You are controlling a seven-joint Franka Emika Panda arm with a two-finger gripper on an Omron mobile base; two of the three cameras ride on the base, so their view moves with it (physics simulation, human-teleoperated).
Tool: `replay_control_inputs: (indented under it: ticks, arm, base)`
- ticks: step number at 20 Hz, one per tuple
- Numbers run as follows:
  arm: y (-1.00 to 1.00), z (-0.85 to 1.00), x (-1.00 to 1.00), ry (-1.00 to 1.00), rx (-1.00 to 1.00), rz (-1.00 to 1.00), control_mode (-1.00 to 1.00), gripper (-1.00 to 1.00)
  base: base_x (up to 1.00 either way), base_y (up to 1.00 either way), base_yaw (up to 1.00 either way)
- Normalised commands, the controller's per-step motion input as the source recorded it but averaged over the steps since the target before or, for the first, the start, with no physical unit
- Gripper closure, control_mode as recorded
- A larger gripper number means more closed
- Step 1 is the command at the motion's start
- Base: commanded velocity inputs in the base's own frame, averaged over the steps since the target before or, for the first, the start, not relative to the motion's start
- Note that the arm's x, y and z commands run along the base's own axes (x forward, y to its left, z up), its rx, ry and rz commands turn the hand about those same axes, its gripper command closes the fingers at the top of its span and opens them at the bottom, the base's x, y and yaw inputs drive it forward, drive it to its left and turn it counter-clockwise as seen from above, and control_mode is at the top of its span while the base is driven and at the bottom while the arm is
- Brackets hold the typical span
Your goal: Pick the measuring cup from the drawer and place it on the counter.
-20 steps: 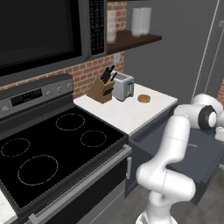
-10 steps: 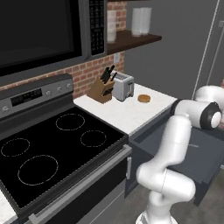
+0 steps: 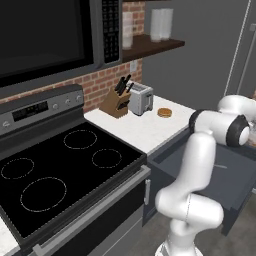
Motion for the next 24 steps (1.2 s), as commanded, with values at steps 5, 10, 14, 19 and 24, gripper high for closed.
replay_control_inputs:
  ticks: [5, 10, 14, 19, 24]
  arm:
    - [0.6, -0.22, 0.36, -0.03, -0.01, -0.29, -1.0, -1.0]
    - [0.21, -0.42, 0.42, 0.0, 0.0, -0.05, -1.0, -1.0]
    - [-0.05, -0.36, 0.4, 0.07, 0.0, 0.0, -1.0, -1.0]
    - [-0.36, -0.26, 0.37, 0.17, 0.0, 0.01, -1.0, -1.0]
    - [-0.27, -0.23, 0.06, 0.19, 0.01, 0.01, -1.0, -1.0]
  base:
    - [0.0, 0.0, 0.0]
    - [0.0, 0.0, 0.0]
    - [0.0, 0.0, 0.0]
    - [0.0, 0.0, 0.0]
    - [0.0, 0.0, 0.0]
